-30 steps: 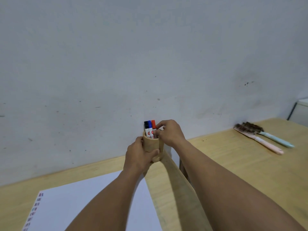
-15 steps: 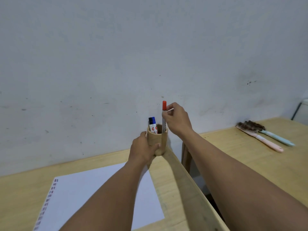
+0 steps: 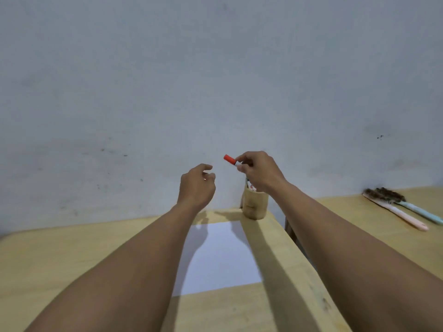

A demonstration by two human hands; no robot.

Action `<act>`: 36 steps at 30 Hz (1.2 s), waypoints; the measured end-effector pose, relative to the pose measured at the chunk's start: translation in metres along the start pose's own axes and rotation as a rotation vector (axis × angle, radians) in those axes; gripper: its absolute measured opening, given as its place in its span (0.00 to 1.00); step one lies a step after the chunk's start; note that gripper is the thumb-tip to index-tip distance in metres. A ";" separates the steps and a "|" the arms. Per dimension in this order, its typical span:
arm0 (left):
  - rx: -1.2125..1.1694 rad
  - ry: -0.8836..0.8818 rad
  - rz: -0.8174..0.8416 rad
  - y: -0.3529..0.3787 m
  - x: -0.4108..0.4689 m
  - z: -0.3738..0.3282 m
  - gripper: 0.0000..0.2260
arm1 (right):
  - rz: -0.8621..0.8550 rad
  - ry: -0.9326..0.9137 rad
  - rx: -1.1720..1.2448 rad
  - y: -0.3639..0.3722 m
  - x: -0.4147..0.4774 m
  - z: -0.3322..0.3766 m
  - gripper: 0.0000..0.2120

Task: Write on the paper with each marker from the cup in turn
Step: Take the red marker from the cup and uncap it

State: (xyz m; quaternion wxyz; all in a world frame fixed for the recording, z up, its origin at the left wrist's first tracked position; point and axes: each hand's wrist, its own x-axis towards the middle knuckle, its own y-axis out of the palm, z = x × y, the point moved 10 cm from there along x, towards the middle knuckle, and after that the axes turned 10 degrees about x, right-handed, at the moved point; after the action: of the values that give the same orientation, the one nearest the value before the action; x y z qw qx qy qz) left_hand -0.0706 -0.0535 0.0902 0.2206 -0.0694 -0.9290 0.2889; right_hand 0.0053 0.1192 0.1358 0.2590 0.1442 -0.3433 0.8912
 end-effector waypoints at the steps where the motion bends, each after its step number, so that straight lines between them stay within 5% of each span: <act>1: -0.055 -0.014 -0.003 -0.011 -0.004 -0.002 0.12 | 0.031 -0.005 -0.011 0.006 -0.006 0.008 0.08; 5: -0.316 -0.122 0.095 -0.038 -0.022 -0.003 0.10 | 0.140 -0.023 -0.037 0.027 -0.032 0.037 0.08; 12: -0.333 -0.152 0.173 -0.059 -0.046 0.005 0.05 | 0.234 -0.001 -0.023 0.042 -0.065 0.054 0.05; 16: -0.417 -0.227 0.119 -0.070 -0.056 0.022 0.03 | 0.315 0.088 -0.016 0.048 -0.078 0.046 0.12; 28: -0.579 -0.279 0.095 -0.103 -0.066 0.059 0.05 | 0.093 0.565 1.117 0.116 -0.107 0.031 0.07; 36: -0.479 -0.240 0.198 -0.098 -0.067 0.089 0.10 | 0.104 0.433 1.052 0.163 -0.106 0.050 0.04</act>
State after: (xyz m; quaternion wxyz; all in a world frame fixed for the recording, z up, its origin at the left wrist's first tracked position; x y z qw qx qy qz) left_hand -0.0506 -0.1968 0.0556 0.0569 -0.1753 -0.9790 0.0875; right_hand 0.0050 -0.0564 0.0384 0.1725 0.0508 0.2008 0.9630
